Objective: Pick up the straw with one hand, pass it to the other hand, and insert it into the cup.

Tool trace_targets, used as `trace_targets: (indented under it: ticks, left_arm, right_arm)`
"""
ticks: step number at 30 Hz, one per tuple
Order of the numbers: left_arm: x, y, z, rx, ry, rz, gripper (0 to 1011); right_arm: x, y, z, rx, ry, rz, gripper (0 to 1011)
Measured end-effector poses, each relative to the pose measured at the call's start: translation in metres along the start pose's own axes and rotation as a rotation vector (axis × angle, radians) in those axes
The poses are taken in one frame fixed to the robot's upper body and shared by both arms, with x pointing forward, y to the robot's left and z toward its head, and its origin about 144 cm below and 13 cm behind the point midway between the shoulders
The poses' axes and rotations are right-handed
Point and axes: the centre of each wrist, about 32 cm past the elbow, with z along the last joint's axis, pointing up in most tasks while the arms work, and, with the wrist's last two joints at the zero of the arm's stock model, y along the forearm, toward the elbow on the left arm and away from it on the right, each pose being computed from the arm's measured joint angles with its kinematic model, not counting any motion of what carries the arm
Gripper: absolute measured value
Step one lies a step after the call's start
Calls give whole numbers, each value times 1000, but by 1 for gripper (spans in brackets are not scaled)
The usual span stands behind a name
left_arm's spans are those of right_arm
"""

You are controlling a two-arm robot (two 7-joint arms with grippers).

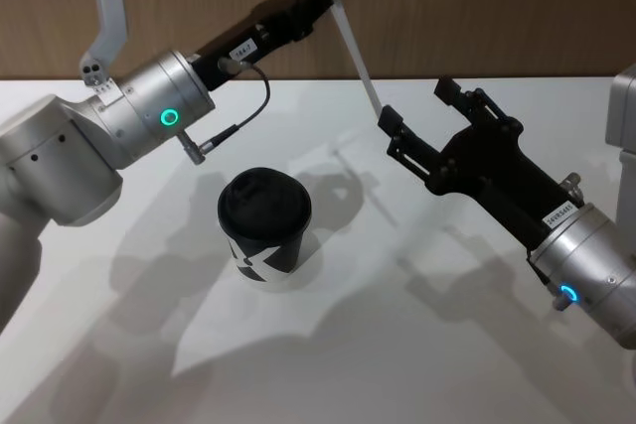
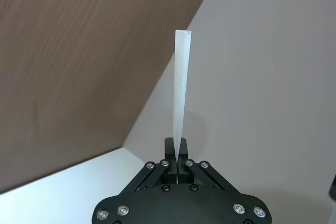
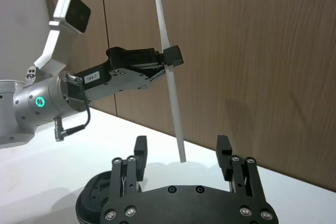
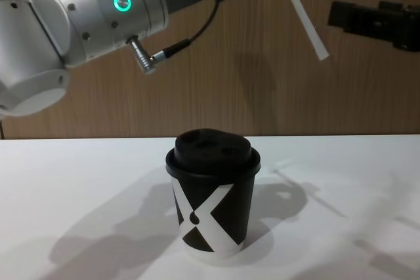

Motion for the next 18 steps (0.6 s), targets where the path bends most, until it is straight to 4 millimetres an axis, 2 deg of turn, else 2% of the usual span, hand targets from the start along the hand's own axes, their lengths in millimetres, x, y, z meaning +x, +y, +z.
trace_targets:
  ticks: [3, 9, 18]
  left_arm:
    - [-5, 4, 4, 10, -57, 16, 6]
    - [-16, 16, 11, 36, -181, 52, 6]
    - [-34, 38, 19, 68, -340, 90, 6]
  right_arm:
    - [0, 0, 0, 0, 0, 0, 892]
    - [0, 0, 0, 0, 0, 0, 1000]
    - [0, 0, 0, 0, 0, 0, 1001]
